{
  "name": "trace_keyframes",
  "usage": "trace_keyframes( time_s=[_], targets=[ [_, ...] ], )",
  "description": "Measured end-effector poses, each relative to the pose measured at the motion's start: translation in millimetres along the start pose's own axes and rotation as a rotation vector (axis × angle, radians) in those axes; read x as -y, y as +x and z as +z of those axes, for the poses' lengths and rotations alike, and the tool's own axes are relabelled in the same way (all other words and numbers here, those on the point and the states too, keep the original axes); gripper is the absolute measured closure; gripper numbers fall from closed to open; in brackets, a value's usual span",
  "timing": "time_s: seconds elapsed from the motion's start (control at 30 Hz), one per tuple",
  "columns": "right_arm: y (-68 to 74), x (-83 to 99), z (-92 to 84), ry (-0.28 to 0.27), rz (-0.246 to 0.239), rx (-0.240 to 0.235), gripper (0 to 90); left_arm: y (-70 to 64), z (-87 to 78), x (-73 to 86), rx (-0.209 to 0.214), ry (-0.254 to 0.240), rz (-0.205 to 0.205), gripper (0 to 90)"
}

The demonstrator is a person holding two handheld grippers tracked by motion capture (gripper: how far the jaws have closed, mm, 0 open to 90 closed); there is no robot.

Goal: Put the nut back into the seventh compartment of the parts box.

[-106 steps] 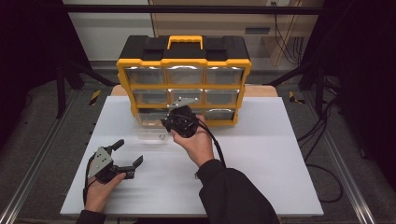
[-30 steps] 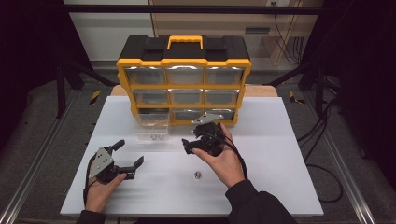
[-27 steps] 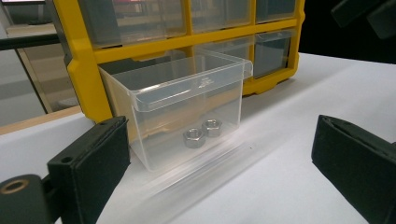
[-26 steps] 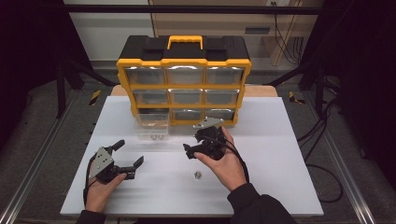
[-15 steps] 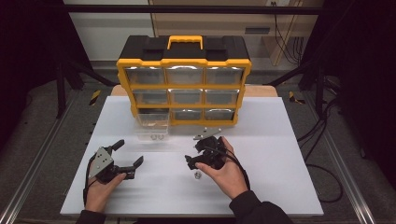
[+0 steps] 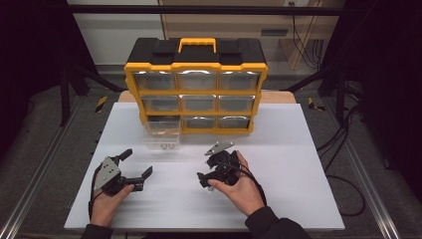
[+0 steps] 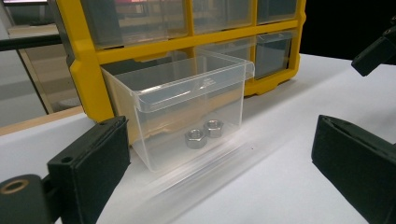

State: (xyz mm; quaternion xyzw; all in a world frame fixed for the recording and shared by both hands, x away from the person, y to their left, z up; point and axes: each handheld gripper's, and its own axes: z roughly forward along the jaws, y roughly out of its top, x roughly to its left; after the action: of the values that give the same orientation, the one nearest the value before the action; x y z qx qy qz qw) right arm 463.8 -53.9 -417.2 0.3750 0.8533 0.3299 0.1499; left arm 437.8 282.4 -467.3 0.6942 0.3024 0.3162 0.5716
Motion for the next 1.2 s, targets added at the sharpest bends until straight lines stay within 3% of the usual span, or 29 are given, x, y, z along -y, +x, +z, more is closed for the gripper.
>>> trace_keyframes(
  time_s=[0.63, 0.67, 0.7, 1.2],
  targets=[
    [-0.1, 4.9, -1.7, 0.043, -0.024, -0.012, 6.2, 0.1, -0.1, 0.0, 0.000, 0.000, 0.001, 4.1],
    [1.6, 5.2, -1.1, 0.038, -0.005, -0.021, 6.2, 0.1, -0.1, -0.1, 0.000, -0.001, 0.000, 4.1],
    [0.5, 6.0, -0.9, 0.044, -0.025, -0.016, 6.2, 0.1, -0.1, 0.0, 0.000, -0.001, 0.000, 4.1],
    [2.5, 12.7, 5.8, 0.094, -0.018, -0.031, 6.3, 0.3, -0.5, -0.2, -0.002, -0.004, 0.002, 4.1]
  ],
)
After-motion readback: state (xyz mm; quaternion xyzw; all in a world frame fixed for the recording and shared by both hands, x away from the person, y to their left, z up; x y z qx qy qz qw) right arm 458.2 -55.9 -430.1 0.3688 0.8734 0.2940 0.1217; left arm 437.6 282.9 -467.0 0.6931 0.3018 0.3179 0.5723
